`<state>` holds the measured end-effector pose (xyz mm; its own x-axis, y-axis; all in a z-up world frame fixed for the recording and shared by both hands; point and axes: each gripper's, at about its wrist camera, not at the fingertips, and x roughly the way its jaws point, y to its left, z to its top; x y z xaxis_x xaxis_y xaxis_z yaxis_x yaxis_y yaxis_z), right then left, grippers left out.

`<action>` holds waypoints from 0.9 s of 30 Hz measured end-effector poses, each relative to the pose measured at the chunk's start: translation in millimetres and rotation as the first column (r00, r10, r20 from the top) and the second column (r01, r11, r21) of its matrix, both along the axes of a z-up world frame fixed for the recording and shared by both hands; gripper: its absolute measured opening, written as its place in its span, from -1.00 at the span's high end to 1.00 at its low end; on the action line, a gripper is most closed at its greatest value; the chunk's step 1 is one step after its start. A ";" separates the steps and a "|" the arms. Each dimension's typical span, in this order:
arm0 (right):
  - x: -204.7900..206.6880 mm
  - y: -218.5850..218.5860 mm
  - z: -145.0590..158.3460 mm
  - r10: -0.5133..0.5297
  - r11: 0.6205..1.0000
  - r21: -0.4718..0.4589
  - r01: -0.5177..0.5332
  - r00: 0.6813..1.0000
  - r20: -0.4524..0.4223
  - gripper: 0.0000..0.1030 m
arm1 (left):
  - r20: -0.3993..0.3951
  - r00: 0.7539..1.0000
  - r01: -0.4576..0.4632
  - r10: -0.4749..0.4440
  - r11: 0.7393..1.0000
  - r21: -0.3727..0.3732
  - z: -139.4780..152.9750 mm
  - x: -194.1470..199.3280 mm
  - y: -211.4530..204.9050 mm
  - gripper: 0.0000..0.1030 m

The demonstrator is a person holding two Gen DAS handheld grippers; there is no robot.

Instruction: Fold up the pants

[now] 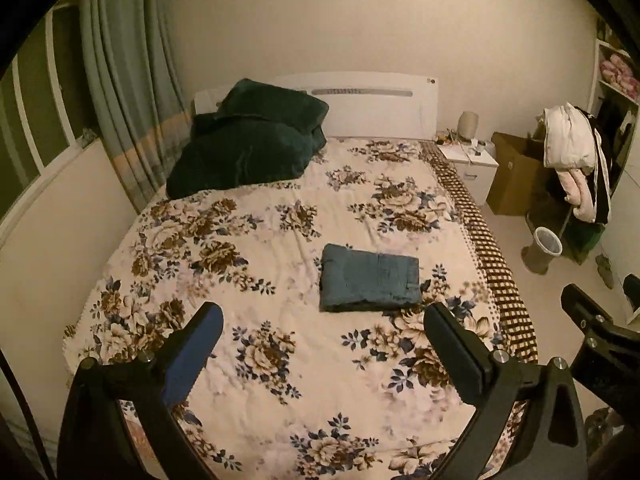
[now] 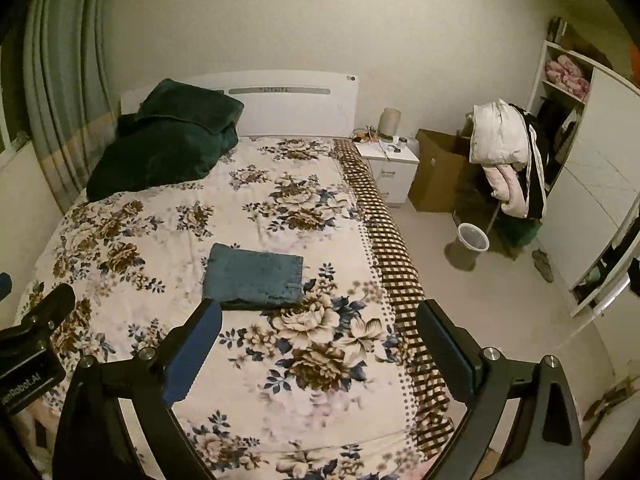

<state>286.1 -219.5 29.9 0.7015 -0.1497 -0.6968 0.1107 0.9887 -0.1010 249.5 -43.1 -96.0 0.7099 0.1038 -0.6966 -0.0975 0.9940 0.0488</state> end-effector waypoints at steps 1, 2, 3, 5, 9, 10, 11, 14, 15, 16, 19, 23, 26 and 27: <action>2.2 -1.5 -2.3 -0.002 1.000 -0.001 0.002 1.000 -0.002 -0.93 | -0.002 1.000 0.000 0.000 1.000 0.000 -0.9 0.8 -0.6 -0.99; 4.3 -2.6 -4.4 -0.002 1.000 -0.001 0.002 1.000 -0.003 -0.93 | -0.006 1.000 0.001 -0.001 1.000 0.000 -1.8 2.4 -1.5 -0.99; 6.4 -4.2 -6.6 -0.005 1.000 -0.003 0.005 1.000 -0.005 -0.93 | -0.008 1.000 0.002 -0.002 1.000 0.003 -3.1 3.1 -2.6 -0.99; 9.3 -4.7 -9.5 -0.004 1.000 0.005 0.004 1.000 -0.011 -0.93 | -0.017 1.000 0.001 -0.001 1.000 -0.001 -4.1 3.3 -3.2 -0.99; 10.6 -6.4 -11.9 -0.004 1.000 0.008 0.004 1.000 -0.014 -0.93 | -0.022 1.000 0.002 -0.002 1.000 -0.007 -6.1 6.2 -0.2 -0.99; 11.0 -6.8 -12.1 -0.005 1.000 0.009 0.005 1.000 -0.013 -0.93 | -0.024 1.000 0.002 -0.003 1.000 -0.005 -6.5 7.1 0.5 -0.99; 11.7 -7.0 -12.6 -0.003 1.000 0.010 0.003 1.000 -0.015 -0.93 | -0.024 1.000 0.006 -0.006 1.000 -0.009 -6.5 7.2 0.7 -0.99; 8.5 -4.3 -18.8 -0.001 1.000 0.015 0.002 1.000 -0.016 -0.93 | -0.024 1.000 0.008 -0.008 1.000 -0.007 -6.2 7.8 1.0 -0.99; 8.9 -4.5 -20.0 0.001 1.000 0.016 -0.001 1.000 -0.017 -0.93 | -0.023 1.000 0.007 -0.007 1.000 -0.006 -5.9 7.4 0.9 -0.99; 7.8 -3.5 -20.5 0.002 1.000 0.019 -0.001 1.000 -0.018 -0.93 | -0.023 1.000 0.007 -0.007 1.000 -0.006 -6.1 7.7 1.0 -0.99; 7.4 -3.1 -25.2 0.012 1.000 0.029 -0.012 1.000 -0.023 -0.93 | -0.024 1.000 0.007 -0.007 1.000 -0.008 -6.0 7.8 0.9 -0.99; 7.7 -3.2 -28.3 0.023 0.999 0.038 -0.022 0.999 -0.024 -0.93 | -0.024 1.000 0.007 -0.007 1.000 -0.006 -5.9 8.2 1.0 -0.99; 9.7 -2.1 -28.6 0.029 0.999 0.042 -0.028 0.999 -0.025 -0.93 | -0.024 1.000 0.008 -0.008 1.000 -0.009 -6.0 8.3 1.4 -0.99; 9.2 -2.0 -29.4 0.031 0.999 0.044 -0.030 0.999 -0.026 -0.93 | -0.022 1.000 0.007 -0.007 1.000 -0.007 -5.6 8.1 1.4 -0.99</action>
<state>295.3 -221.5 0.6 0.6865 -0.0974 -0.7205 0.0781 0.9951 -0.0601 257.6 -41.7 -101.6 0.6951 0.0937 -0.7128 -0.0893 0.9950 0.0436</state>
